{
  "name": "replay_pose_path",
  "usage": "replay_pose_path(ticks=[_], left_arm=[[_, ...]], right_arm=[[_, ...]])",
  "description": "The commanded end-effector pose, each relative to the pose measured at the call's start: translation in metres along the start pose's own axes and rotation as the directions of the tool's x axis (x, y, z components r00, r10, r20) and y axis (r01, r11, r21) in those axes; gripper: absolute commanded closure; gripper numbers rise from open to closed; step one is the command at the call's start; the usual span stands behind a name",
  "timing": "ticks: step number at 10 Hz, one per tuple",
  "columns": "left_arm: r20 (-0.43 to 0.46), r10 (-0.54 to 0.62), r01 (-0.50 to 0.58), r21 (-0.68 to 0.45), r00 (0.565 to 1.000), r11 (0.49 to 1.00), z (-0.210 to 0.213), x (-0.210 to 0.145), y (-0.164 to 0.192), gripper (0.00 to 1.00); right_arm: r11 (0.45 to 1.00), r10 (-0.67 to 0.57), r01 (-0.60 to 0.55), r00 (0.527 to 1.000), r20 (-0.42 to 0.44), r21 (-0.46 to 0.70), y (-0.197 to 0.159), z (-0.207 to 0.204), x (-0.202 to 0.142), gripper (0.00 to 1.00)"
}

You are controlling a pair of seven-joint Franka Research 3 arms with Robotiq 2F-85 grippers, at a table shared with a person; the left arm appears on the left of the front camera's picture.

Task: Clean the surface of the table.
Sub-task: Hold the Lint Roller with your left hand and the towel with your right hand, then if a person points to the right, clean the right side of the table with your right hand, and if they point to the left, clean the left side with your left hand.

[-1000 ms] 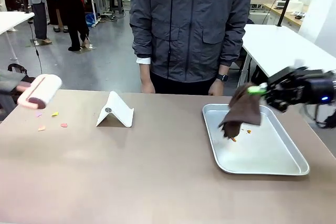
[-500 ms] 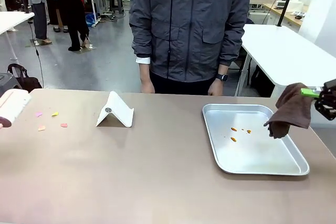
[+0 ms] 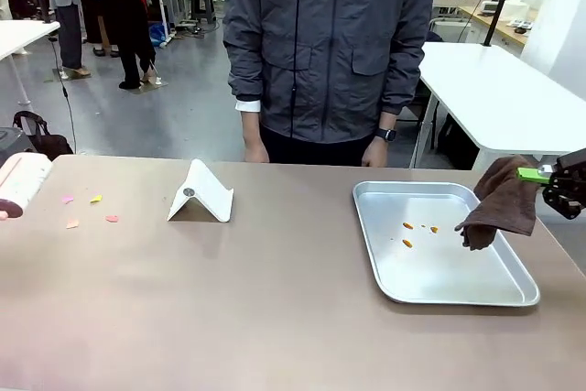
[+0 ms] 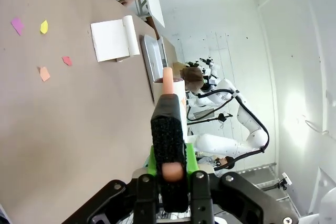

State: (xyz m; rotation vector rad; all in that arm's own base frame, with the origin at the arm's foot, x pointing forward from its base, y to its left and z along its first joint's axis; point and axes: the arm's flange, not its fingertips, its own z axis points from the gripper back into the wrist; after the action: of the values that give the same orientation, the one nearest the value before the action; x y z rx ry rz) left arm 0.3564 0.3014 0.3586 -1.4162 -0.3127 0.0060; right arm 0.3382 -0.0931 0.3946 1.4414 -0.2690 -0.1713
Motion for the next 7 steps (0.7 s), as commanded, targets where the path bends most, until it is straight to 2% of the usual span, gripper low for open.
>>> replay_pose_path(ticks=[1, 7], left_arm=[[-0.01, -0.008, 0.008, 0.007, 1.0, 1.0, 0.0005, -0.0014, -0.0064, 1.0], [-0.01, -0.008, 0.008, 0.007, 1.0, 1.0, 0.0005, -0.0014, -0.0064, 1.0]], right_arm=[[1.0, -0.018, 0.018, 1.0, 0.004, 0.015, 0.0075, 0.0028, -0.0014, 1.0], [1.0, -0.018, 0.018, 1.0, 0.004, 0.015, 0.0075, 0.0028, -0.0014, 1.0]])
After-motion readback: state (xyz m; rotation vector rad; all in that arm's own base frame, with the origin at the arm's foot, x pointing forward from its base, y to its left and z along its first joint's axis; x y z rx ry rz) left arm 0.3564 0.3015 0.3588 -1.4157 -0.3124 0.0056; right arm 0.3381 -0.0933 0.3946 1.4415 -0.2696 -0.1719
